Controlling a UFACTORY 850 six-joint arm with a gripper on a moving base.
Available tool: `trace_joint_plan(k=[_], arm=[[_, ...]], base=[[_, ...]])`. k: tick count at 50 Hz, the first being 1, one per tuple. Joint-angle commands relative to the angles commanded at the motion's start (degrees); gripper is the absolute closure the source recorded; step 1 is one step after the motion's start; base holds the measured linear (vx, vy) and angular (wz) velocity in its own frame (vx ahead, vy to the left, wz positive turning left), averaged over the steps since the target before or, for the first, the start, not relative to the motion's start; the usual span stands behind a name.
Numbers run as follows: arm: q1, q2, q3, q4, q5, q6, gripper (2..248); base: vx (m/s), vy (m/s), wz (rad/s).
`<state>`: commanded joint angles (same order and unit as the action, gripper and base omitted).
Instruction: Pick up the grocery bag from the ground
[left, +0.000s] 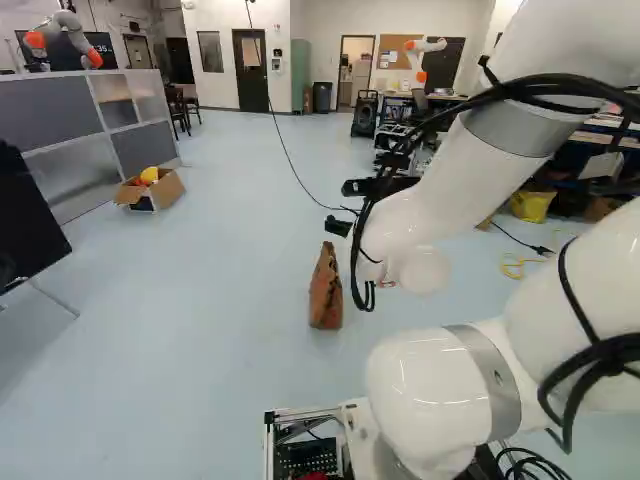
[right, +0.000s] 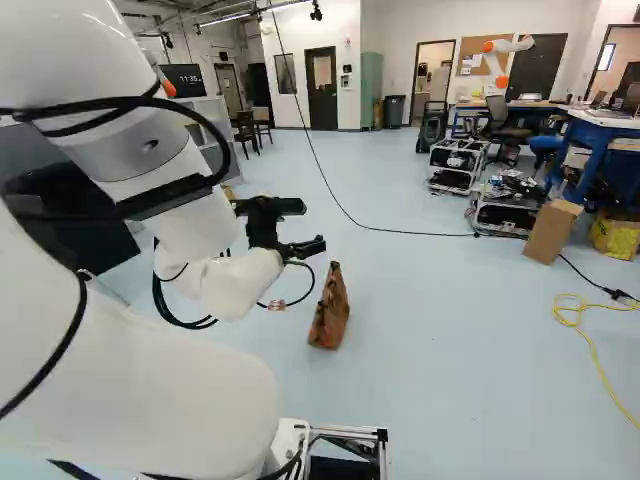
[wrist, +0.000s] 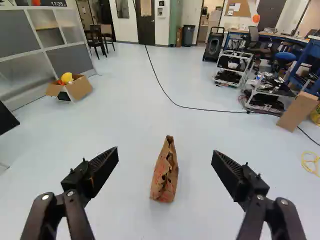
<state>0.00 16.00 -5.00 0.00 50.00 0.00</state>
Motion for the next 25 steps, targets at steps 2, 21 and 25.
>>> trace_joint_plan(k=[2,21,25], arm=[[0.0,0.0,0.0,0.0,0.0,0.0,3],[0.0,0.0,0.0,0.0,0.0,0.0,3],[0.0,0.0,0.0,0.0,0.0,0.0,3]], base=[[0.339,0.005,-0.036],[0.312,0.004,-0.030],[0.313,0.003,-0.029]])
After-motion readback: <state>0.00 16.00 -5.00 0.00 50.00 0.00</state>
